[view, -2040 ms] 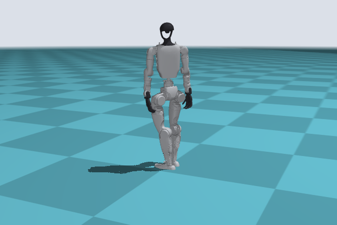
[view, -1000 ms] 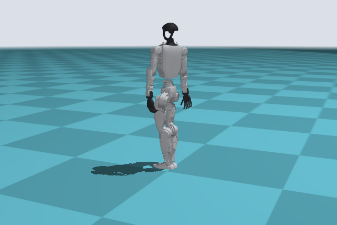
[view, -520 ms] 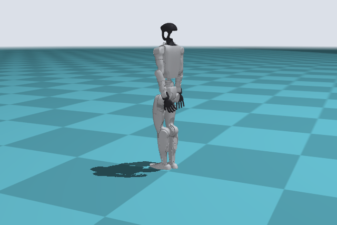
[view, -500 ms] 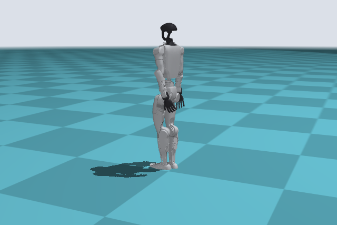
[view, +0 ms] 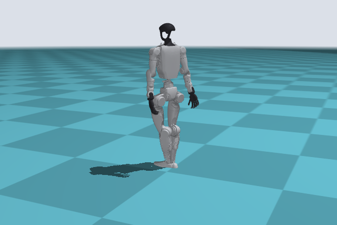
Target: In place motions
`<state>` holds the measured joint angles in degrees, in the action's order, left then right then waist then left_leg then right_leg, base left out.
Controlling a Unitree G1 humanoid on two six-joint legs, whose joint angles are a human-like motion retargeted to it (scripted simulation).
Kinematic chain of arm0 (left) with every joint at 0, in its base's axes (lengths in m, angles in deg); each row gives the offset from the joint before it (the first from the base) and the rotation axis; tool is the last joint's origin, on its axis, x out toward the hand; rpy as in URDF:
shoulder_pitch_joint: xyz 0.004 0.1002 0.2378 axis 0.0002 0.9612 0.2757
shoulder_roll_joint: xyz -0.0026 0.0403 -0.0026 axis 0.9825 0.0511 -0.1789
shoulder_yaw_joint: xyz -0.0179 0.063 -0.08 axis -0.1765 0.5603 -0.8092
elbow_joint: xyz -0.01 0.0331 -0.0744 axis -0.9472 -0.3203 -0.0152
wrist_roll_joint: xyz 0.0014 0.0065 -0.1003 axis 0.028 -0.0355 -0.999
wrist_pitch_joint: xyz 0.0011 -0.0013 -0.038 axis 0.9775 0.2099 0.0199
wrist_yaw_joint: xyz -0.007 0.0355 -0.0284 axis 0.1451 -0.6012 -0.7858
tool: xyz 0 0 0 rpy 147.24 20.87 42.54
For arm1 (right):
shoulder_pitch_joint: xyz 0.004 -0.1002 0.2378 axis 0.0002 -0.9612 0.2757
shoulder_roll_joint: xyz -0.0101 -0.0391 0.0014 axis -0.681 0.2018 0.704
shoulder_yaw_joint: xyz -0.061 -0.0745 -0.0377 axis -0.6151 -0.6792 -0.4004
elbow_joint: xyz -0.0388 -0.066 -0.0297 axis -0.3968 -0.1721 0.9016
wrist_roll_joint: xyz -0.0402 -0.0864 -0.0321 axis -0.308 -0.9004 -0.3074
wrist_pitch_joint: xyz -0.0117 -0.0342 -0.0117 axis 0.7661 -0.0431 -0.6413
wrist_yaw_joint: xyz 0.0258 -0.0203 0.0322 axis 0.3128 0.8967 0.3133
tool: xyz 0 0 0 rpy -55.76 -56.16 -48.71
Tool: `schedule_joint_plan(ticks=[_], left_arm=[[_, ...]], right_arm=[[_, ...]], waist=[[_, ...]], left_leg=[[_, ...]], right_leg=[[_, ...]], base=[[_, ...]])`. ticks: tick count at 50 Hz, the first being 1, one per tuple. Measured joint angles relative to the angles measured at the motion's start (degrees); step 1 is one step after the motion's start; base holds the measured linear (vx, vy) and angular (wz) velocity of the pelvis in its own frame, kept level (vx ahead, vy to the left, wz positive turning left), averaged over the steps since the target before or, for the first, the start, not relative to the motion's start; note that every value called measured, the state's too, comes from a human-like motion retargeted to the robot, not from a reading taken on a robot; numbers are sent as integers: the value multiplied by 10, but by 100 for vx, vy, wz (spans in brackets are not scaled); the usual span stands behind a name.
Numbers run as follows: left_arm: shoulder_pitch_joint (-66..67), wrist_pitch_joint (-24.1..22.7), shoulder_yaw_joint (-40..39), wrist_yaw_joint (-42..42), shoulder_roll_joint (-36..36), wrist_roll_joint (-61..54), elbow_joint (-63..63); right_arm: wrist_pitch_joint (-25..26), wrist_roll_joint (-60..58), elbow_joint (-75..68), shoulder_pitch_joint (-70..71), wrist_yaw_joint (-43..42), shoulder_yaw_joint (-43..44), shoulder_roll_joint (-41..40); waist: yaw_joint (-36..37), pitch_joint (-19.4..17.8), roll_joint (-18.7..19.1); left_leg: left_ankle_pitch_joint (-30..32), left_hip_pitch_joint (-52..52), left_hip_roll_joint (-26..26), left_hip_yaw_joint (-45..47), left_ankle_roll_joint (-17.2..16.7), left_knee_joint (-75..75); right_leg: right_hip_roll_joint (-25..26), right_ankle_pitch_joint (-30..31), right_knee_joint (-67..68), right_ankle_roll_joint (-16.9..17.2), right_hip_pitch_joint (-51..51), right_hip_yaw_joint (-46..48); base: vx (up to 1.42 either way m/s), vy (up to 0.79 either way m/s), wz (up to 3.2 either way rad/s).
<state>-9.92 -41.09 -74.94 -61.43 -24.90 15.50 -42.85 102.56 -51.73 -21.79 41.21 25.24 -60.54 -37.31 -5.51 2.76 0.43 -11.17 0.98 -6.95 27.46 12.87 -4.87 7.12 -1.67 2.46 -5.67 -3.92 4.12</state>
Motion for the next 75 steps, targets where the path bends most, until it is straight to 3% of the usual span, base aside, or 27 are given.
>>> schedule_joint_plan(ticks=[2,5,12,20,26,32,40,45,53,60,67,75], left_arm=[[-7,-16,-4,4,-4,-13,4],[-13,-42,-38,-5,-14,-53,9],[-63,-40,-86,-61,-24,-138,46],[-135,-54,-68,-49,-14,-167,134],[-147,-66,-42,-46,-32,-167,168],[-90,-73,-38,-35,-44,-137,127],[52,-64,-115,15,-20,-107,-27],[164,-27,-145,-8,-1,-89,-30],[222,-31,-176,-19,6,-84,-30],[124,-32,-143,8,-10,-124,-30],[-79,-28,-83,-12,4,-135,-20],[-229,-67,-88,-27,-15,-214,138]], right_arm=[[0,0,0,-5,4,13,1],[-4,4,3,-13,7,15,4],[-10,-7,2,-21,13,18,5],[-3,14,-44,-4,9,-4,-1],[4,63,-80,37,-46,-46,-20],[-1,69,-39,93,-60,-95,-48],[-51,134,134,172,-15,-102,-97],[-76,197,209,217,4,-110,-122],[-99,149,240,219,-8,-141,-112],[-88,76,121,154,-20,-142,-84],[-51,29,-28,52,-29,-81,-22],[-6,74,-81,-77,-49,14,50]], waist=[[-145,13,-4],[-106,8,3],[-115,6,6],[-115,7,14],[-95,14,20],[-72,19,15],[-62,23,14],[-72,20,19],[-81,21,17],[-94,23,12],[-100,21,6],[-99,20,7]], left_leg=[[7,8,12,-130,-41,20],[7,9,11,-85,-23,15],[7,6,12,-91,-26,16],[15,14,9,-109,-27,21],[20,21,0,-134,-26,27],[23,19,-9,-152,-28,30],[20,12,-10,-154,-28,29],[17,11,-6,-151,-30,29],[15,12,-2,-140,-32,26],[13,11,3,-127,-32,24],[17,14,3,-128,-29,25],[18,23,1,-131,-27,28]], right_leg=[[-49,-15,-13,13,7,131],[-27,-11,-9,8,5,87],[-31,-13,-10,10,9,95],[-34,-21,-12,10,19,123],[-41,-29,-16,10,28,153],[-48,-36,-18,11,39,175],[-49,-37,-17,10,42,176],[-47,-39,-15,11,40,174],[-46,-35,-13,11,31,163],[-41,-30,-11,10,24,147],[-40,-25,-15,8,25,146],[-42,-22,-15,7,20,144]], base=[[-1,0,402],[0,-1,-56],[0,0,0],[-1,3,25],[1,7,52],[2,3,46],[0,0,3],[0,0,0],[0,0,0],[-2,-4,-26],[-2,-2,-5],[0,0,0]])
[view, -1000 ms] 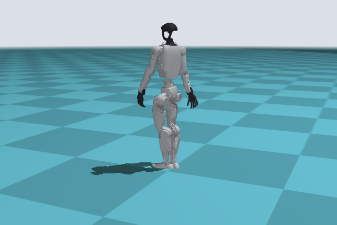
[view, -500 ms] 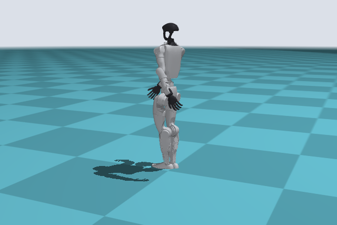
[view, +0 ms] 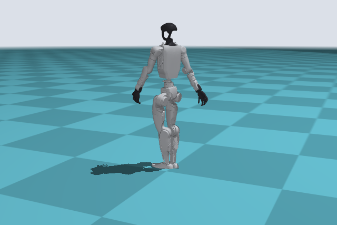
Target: In place motions
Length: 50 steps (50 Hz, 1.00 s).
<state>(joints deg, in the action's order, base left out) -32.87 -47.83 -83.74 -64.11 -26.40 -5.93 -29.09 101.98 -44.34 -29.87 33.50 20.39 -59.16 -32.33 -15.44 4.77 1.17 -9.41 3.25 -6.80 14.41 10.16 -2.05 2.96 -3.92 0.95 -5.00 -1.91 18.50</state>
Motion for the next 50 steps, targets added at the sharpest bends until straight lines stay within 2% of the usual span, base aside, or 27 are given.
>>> schedule_joint_plan(ticks=[6,13,22,30,35,42,47,50], left_arm=[[-32,-20,17,11,-6,-11,44],[30,-21,24,-1,-25,14,-3],[221,5,-31,21,-14,101,-157],[442,23,-93,4,24,121,-167],[499,34,-119,4,34,111,-167],[436,29,-103,12,16,82,-167],[307,19,-63,39,-2,70,-164],[224,25,-48,20,-11,64,-132]], right_arm=[[25,71,0,-24,-12,23,5],[-8,66,0,59,-2,-29,-47],[-51,24,119,214,23,-140,-119],[-91,53,259,299,34,-170,-156],[-106,70,307,297,37,-175,-158],[-103,33,249,251,34,-177,-146],[-74,-13,139,198,25,-143,-124],[-49,-33,75,162,23,-102,-101]], waist=[[5,0,7],[10,2,15],[14,1,14],[5,1,16],[3,1,13],[-5,5,6],[-6,7,2],[-7,8,1]], left_leg=[[-1,1,0,2,0,1],[1,0,-1,1,-2,0],[1,-6,-4,-3,-5,-1],[-1,-4,-2,-9,-7,2],[-1,-2,-2,-11,-8,3],[0,-1,-1,-8,-8,0],[2,-1,1,-3,-7,-3],[3,1,2,-3,-6,-3]], right_leg=[[0,0,2,-1,-2,-3],[-1,0,1,-3,-1,3],[-4,-4,2,-2,3,7],[-3,-9,5,1,1,6],[-3,-11,6,1,0,8],[-2,-7,5,1,-4,6],[0,-3,3,0,-5,3],[0,-2,3,1,-5,3]], base=[[0,0,0],[0,0,3],[0,1,6],[0,0,0],[0,0,0],[0,0,0],[-1,-2,-16],[0,0,0]])
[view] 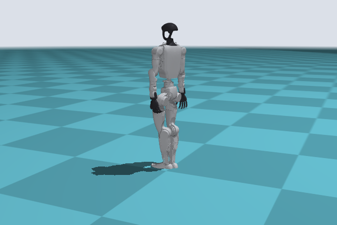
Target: In place motions
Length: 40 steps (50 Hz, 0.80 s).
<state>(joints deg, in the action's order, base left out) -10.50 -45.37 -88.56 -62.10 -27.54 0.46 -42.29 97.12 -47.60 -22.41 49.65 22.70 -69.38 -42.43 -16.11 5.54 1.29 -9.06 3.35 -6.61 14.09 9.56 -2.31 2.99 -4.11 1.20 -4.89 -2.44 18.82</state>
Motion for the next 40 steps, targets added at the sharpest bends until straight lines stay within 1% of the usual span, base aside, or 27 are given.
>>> schedule_joint_plan(ticks=[4,10,15,18,22,25,28,30,32,34,37,40], left_arm=[[-96,-7,19,-32,-15,-53,88],[-204,-33,37,-35,-26,-96,195],[-239,-42,66,-28,-16,-87,230],[-234,-46,82,-28,-10,-62,225],[-202,-47,92,-23,-13,-29,181],[-160,-44,89,-14,-20,-6,114],[-110,-46,63,9,-20,12,26],[-62,-69,41,48,-15,2,-20],[3,-97,23,94,-9,-27,-35],[72,-106,-5,117,-5,-38,-35],[166,-96,-43,99,7,-30,-35],[241,-74,-53,77,22,-22,-35]], right_arm=[[24,3,-49,-58,7,52,41],[46,44,-75,-135,-5,118,94],[63,87,-75,-157,-24,136,107],[62,103,-75,-145,-30,128,97],[46,101,-74,-109,-25,101,69],[29,95,-59,-73,-20,68,42],[20,86,-25,-31,-7,24,18],[14,75,5,0,11,-3,4],[4,63,41,31,33,-24,-8],[-6,59,80,59,45,-42,-19],[-24,62,139,93,43,-65,-33],[-41,74,185,118,31,-80,-44]], waist=[[-1,-2,-1],[0,2,1],[1,0,5],[3,0,9],[11,2,12],[19,2,13],[26,1,12],[30,-1,10],[31,-3,9],[31,-3,10],[30,-5,13],[29,-8,14]], left_leg=[[0,3,1,0,2,1],[0,6,0,2,2,3],[0,6,2,5,2,4],[0,6,2,3,2,4],[1,7,-1,0,2,4],[3,5,-4,-4,1,4],[3,2,-8,-9,1,4],[3,-1,-10,-11,0,4],[1,-3,-11,-11,0,4],[0,-3,-10,-10,-1,5],[-3,-3,-8,-8,-2,4],[-4,-5,-5,-6,-3,4]], right_leg=[[1,0,1,0,-1,0],[0,2,-1,-2,-2,-1],[1,2,0,-3,-2,-1],[1,1,-1,-4,-1,2],[-1,0,-2,-4,1,9],[-3,-2,-3,-4,5,16],[-6,-3,-4,-4,8,18],[-8,-4,-4,-4,10,19],[-8,-5,-3,-3,10,17],[-9,-5,-1,-3,7,14],[-7,-5,1,-2,4,8],[-6,-5,3,-1,4,5]], base=[[0,0,0],[0,0,0],[0,0,0],[0,0,0],[0,2,11],[0,5,29],[-1,4,26],[0,1,9],[0,0,0],[0,0,0],[0,0,0],[0,0,0]])
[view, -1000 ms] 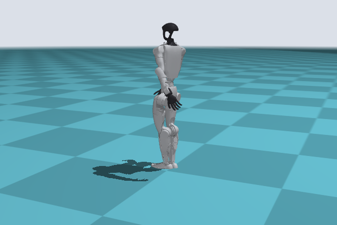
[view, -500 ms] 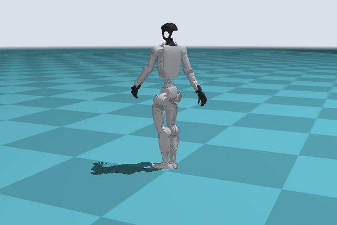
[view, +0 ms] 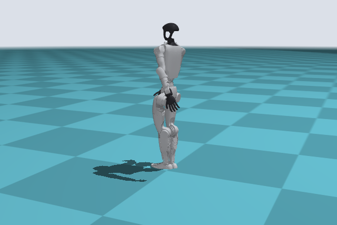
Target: In place motions
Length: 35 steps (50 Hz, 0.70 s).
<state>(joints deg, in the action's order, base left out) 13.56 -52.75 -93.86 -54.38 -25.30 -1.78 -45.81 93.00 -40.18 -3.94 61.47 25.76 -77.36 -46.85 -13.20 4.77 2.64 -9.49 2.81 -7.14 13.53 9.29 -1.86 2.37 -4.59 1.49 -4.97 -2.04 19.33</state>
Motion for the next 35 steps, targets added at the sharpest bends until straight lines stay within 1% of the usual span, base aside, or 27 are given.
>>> schedule_joint_plan(ticks=[4,8,13,18,20,22,25,30,35], left_arm=[[48,34,-7,-12,13,16,0],[34,48,-8,-36,13,19,0],[-55,45,11,-44,-5,2,0],[-187,35,59,-23,-24,-17,14],[-240,39,83,-36,-26,-25,34],[-292,51,105,-66,-30,-36,73],[-352,51,107,-98,-45,-46,148],[-436,30,123,-93,-58,-73,254],[-476,23,151,-81,-51,-68,300]], right_arm=[[-13,17,35,12,-5,-6,-8],[-19,18,38,1,-6,-7,-6],[-14,-9,-22,-34,-11,5,6],[12,-46,-125,-83,-17,47,28],[26,-57,-163,-106,-18,72,42],[38,-61,-192,-132,-16,104,60],[54,-49,-219,-179,-12,146,88],[81,-6,-259,-239,-25,202,133],[116,22,-259,-275,-37,217,151]], waist=[[-1,-2,-4],[-3,-3,-8],[-8,0,-13],[-14,2,-17],[-17,3,-17],[-19,3,-17],[-24,5,-17],[-25,8,-15],[-21,8,-11]], left_leg=[[0,-1,1,1,-1,0],[2,-1,2,1,-2,-1],[2,-1,2,3,-1,-1],[3,-1,4,8,1,-3],[3,0,5,9,2,-3],[3,2,6,11,3,-4],[3,4,7,12,4,-3],[1,4,6,15,5,-3],[0,4,7,18,5,-3]], right_leg=[[0,0,0,1,1,-1],[0,1,0,1,1,-1],[1,3,1,1,-1,-3],[2,6,0,1,-2,-7],[4,8,-1,1,-3,-8],[5,8,-1,1,-4,-10],[5,8,-1,1,-5,-11],[5,8,-1,1,-6,-13],[6,7,0,-1,-6,-14]], base=[[0,0,0],[0,0,0],[0,0,0],[-1,-2,-12],[-2,-3,-22],[0,-2,-22],[0,0,0],[0,0,0],[0,0,0]])
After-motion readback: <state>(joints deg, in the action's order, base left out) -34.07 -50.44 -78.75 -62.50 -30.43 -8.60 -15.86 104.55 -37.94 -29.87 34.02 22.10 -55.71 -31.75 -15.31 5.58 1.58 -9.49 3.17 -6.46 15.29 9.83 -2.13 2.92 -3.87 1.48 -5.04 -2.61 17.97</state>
